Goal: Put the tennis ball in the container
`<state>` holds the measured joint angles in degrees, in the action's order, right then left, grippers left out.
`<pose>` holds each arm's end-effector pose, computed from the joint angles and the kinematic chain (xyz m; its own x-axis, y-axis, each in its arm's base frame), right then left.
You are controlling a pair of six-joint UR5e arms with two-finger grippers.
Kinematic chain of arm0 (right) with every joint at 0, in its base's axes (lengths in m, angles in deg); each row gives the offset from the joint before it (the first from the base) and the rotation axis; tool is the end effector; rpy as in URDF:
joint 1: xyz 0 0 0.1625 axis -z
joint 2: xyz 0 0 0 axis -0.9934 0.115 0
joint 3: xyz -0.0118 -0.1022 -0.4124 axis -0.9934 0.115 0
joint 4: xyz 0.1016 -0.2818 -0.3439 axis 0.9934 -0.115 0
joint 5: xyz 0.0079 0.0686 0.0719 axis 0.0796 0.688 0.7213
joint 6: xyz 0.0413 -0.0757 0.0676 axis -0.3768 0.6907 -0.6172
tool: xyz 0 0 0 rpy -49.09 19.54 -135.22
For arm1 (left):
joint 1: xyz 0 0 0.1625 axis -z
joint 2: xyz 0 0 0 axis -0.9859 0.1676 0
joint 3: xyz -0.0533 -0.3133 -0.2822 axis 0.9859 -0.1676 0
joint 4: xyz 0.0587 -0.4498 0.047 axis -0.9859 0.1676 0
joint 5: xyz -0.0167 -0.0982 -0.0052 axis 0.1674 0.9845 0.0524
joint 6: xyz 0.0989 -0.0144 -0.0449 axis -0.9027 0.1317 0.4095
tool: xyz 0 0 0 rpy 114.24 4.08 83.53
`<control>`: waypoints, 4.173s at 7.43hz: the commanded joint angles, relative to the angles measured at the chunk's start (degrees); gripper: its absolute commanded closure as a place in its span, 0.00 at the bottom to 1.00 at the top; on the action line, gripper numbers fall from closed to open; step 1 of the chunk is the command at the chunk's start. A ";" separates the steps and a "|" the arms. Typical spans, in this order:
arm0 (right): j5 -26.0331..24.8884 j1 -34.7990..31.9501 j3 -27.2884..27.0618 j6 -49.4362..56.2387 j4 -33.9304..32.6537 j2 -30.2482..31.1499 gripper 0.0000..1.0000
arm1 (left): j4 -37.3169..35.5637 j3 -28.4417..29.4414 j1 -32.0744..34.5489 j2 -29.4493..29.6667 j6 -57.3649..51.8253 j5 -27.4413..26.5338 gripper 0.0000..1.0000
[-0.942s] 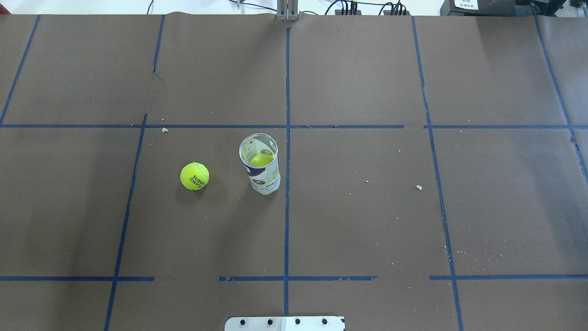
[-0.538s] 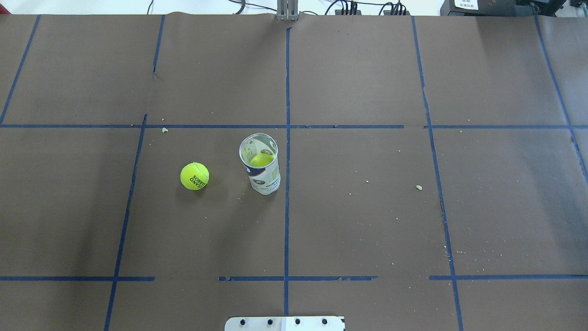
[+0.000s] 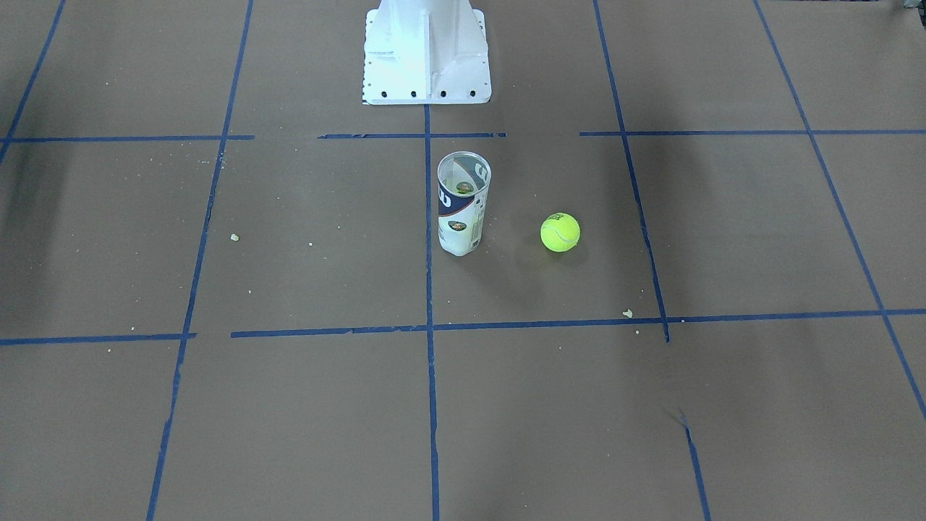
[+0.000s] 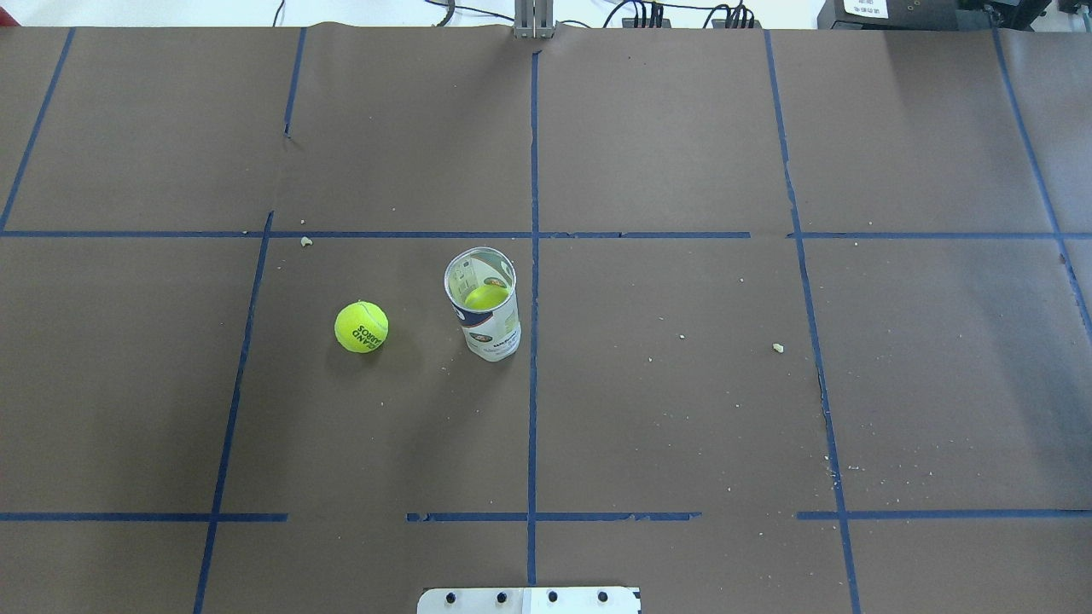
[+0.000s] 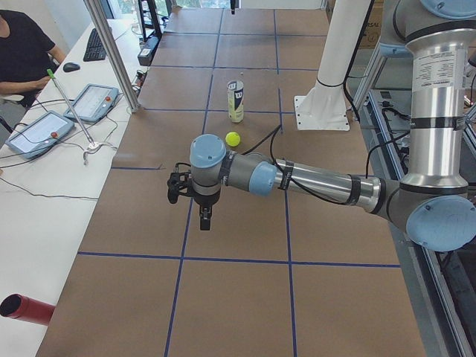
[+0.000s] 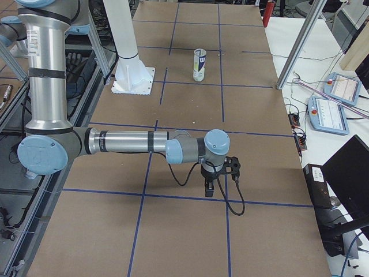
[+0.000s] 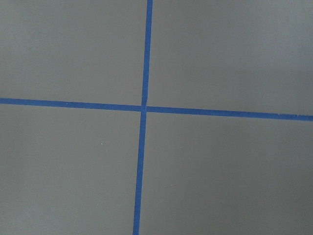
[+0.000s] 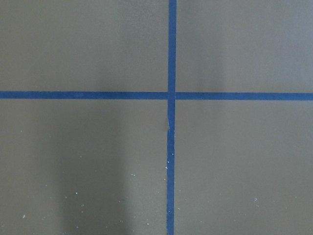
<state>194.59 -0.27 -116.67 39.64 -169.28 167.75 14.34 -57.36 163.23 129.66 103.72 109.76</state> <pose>0.0017 -0.5339 0.6515 0.7442 0.0083 0.6679 -0.0074 1.0000 -0.0041 0.0090 -0.5326 0.5310 0.6825 -0.0600 -0.7285 0.1421 0.9885 0.0517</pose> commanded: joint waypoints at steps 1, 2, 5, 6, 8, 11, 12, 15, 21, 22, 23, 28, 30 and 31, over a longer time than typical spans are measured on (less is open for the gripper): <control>0.00 0.00 0.00 0.00 0.00 0.00 0.00 | -0.15 -0.75 -9.53 8.24 13.17 -1.07 0.00; 0.00 0.00 0.00 0.00 0.00 0.00 0.00 | -0.24 -0.84 -14.18 12.54 18.89 -2.65 0.00; 0.00 0.00 0.00 0.00 0.00 0.00 0.00 | -7.33 -0.23 -29.64 28.44 29.20 -9.11 0.00; 0.00 0.09 0.00 0.00 0.00 0.00 0.00 | -7.09 -0.66 -34.22 29.45 32.63 -13.43 0.00; 0.00 0.00 0.00 0.00 0.00 0.00 0.00 | -6.74 0.38 -40.22 30.25 34.33 -16.01 0.00; 0.00 0.00 0.00 0.00 0.00 0.00 0.00 | -1.12 3.11 -42.00 29.37 35.29 -17.25 0.00; 0.00 0.00 0.00 0.00 0.00 0.00 0.00 | -0.94 3.90 -42.96 29.11 36.26 -17.34 0.00; 0.00 0.00 0.00 0.00 0.00 0.00 0.00 | -0.41 4.61 -43.94 28.59 36.53 -20.15 0.00; 0.00 0.00 0.00 0.00 0.00 0.00 0.00 | 4.07 6.10 -46.83 26.82 38.99 -20.24 0.00; 0.00 0.00 0.00 0.00 0.00 0.00 0.00 | 6.07 7.41 -47.71 26.82 39.08 -20.24 0.00; 0.00 0.09 0.00 0.00 0.00 0.00 0.00 | 6.44 7.59 -48.15 26.91 40.04 -20.24 0.00; 0.00 0.00 0.00 0.00 0.00 0.00 0.00 | 6.44 7.95 -48.86 27.26 39.78 -20.24 0.00; 0.00 0.00 0.00 0.00 0.00 0.00 0.00 | 8.10 9.17 -48.51 27.18 39.61 -20.41 0.00; 0.00 0.00 0.00 0.00 0.00 0.00 0.00 | 9.16 10.40 -47.99 27.18 39.43 -20.42 0.00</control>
<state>194.59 -0.27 -116.67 39.64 -169.28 167.75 22.23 -48.27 114.73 156.85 143.32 89.38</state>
